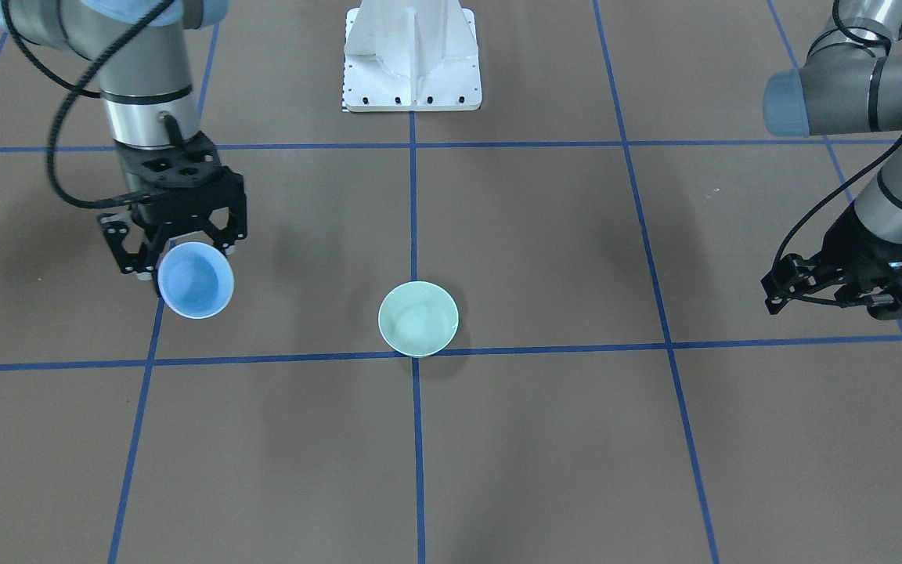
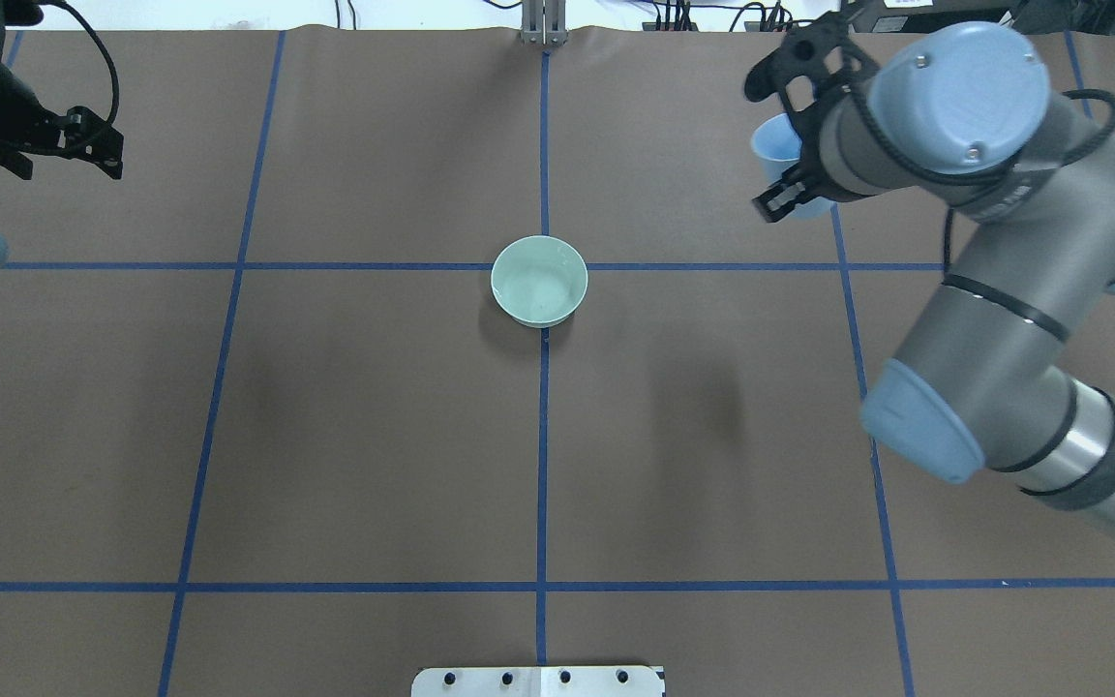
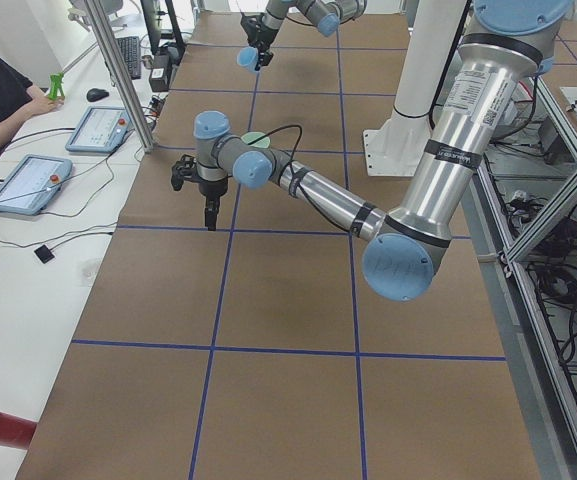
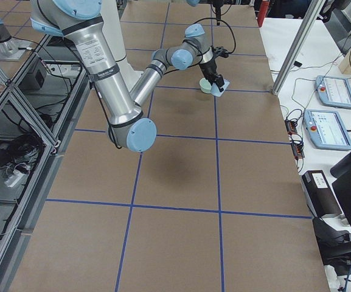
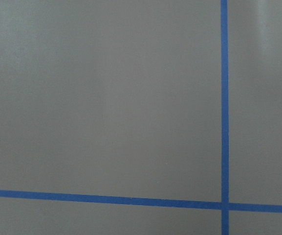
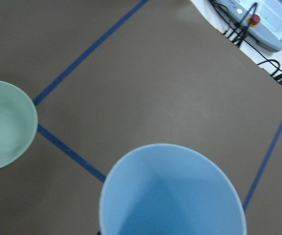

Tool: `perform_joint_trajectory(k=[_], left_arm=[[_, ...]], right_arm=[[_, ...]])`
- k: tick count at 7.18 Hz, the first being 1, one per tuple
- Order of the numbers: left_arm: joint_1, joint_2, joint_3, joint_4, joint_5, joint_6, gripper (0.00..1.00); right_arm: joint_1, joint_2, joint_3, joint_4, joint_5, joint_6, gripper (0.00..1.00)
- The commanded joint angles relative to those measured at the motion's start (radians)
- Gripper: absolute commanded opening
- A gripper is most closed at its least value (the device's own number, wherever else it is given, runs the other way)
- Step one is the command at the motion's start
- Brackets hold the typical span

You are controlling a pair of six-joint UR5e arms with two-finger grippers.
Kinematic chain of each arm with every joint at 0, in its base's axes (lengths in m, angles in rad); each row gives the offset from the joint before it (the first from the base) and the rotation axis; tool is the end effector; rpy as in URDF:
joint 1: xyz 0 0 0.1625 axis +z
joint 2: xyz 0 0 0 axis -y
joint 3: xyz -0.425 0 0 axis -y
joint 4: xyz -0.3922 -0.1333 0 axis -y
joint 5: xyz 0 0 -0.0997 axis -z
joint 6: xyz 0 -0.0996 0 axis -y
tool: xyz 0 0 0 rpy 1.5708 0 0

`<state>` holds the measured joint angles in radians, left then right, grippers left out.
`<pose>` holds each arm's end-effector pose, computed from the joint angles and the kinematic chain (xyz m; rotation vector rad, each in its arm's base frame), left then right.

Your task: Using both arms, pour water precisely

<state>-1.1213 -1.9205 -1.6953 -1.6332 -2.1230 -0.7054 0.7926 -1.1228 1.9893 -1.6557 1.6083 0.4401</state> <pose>0.1979 -0.5968 0.4046 0.1438 0.7364 -0.0957 -0.3141 -0.5032 0.2471 0.6237 -0.4787 -0.3353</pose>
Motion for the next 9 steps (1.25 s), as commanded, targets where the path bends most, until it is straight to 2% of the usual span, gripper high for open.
perform_joint_trajectory(k=[1, 2, 3, 4, 5, 6, 8, 9], left_arm=[[0.0, -0.002, -0.012, 0.004, 0.0, -0.002, 1.0], [0.0, 0.0, -0.015, 0.006, 0.0, -0.002, 1.0], [0.0, 0.0, -0.017, 0.006, 0.0, -0.003, 1.0], [0.0, -0.002, -0.018, 0.006, 0.0, -0.003, 1.0], [0.0, 0.0, -0.024, 0.006, 0.0, -0.003, 1.0], [0.0, 0.0, -0.032, 0.009, 0.0, -0.003, 1.0], [0.0, 0.0, -0.035, 0.01, 0.0, -0.003, 1.0], [0.0, 0.0, -0.037, 0.01, 0.0, -0.003, 1.0]], right_arm=[[0.036, -0.237, 0.084, 0.113, -0.174, 0.171, 0.0], [0.03, -0.387, 0.074, 0.321, -0.204, 0.275, 0.0], [0.028, -0.543, 0.025, 0.616, -0.206, 0.373, 0.0], [0.028, -0.613, -0.068, 0.845, -0.211, 0.446, 0.0], [0.025, -0.611, -0.164, 0.929, -0.27, 0.451, 0.0], [0.008, -0.615, -0.209, 0.973, -0.304, 0.45, 0.0], [-0.021, -0.618, -0.269, 1.003, -0.318, 0.454, 0.0], [-0.035, -0.62, -0.314, 1.057, -0.32, 0.454, 0.0]])
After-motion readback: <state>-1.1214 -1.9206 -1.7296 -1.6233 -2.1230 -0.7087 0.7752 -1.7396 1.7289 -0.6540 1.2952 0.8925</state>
